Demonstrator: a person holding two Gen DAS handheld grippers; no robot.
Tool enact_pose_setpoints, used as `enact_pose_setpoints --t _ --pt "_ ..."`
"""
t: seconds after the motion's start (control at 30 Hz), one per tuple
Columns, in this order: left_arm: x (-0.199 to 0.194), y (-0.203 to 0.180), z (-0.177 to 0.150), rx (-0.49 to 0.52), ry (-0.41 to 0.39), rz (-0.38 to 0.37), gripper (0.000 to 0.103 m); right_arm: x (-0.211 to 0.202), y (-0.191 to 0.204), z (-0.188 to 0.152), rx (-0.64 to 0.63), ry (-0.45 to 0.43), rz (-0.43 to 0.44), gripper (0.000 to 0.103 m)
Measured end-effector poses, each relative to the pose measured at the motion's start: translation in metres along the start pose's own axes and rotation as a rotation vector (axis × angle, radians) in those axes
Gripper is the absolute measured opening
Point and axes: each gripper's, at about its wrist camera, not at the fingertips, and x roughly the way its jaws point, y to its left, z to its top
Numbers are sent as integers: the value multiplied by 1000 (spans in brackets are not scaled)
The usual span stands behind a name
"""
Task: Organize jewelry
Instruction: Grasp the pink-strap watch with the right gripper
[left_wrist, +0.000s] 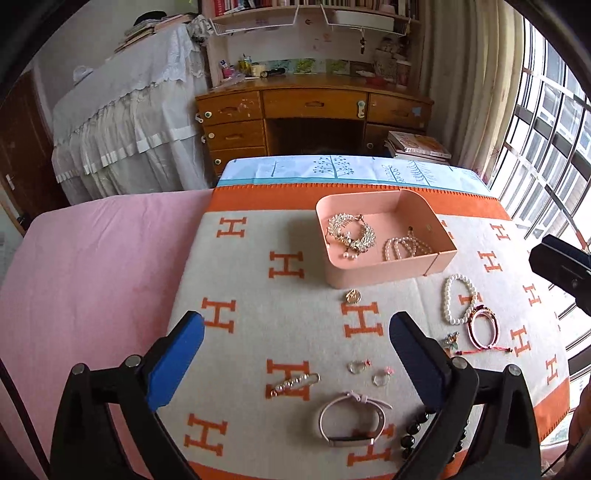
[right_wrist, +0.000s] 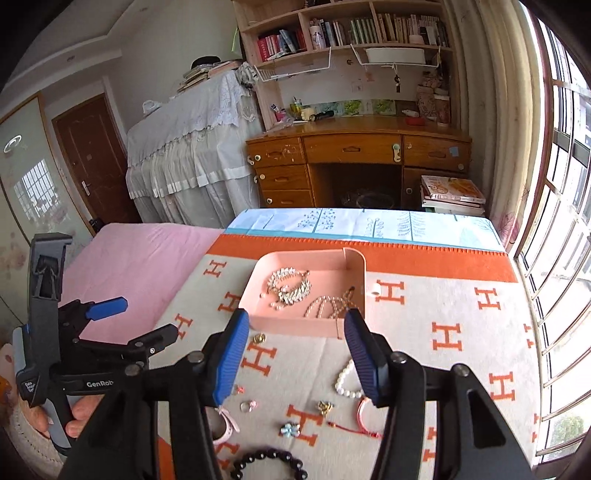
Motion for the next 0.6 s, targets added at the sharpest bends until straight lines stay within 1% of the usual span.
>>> enact_pose_setpoints --t 0.1,0.2,0.3,0.4,0.5,0.6 --pt "-4 1 -23 -24 -1 47 100 -2 9 -21 -17 46 14 54" --pt "-3 3 -39 -31 22 75 99 -4 19 -37 -45 69 -2 54" --pt "-4 5 -49 -28 34 69 99 -4 31 -46 -96 79 -23 54" --pt "-10 4 -55 -11 12 80 99 0 46 -54 -152 100 -40 54" --pt "-13 3 -59 6 -1 84 99 11 60 -61 -186 147 -16 54" --pt "-11 9 -61 -5 5 74 99 22 74 -72 -238 184 -10 54"
